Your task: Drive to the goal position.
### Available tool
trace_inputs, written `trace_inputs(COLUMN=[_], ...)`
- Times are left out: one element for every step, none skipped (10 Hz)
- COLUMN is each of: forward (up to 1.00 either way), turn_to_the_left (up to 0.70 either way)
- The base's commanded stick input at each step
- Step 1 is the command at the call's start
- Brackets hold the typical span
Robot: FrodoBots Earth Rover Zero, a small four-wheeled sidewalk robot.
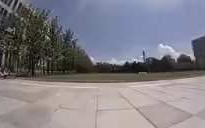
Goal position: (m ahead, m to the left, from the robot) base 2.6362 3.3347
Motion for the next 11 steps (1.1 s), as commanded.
trace_inputs(forward=[0.5,0.5,0.5,0.5,0.5,0.5,0.5,0.5,0.5,0.5,0.5], turn_to_the_left=[-0.49,-0.49,-0.49,-0.49,-0.49,-0.49,-0.49,-0.49,-0.49,-0.49,-0.49])
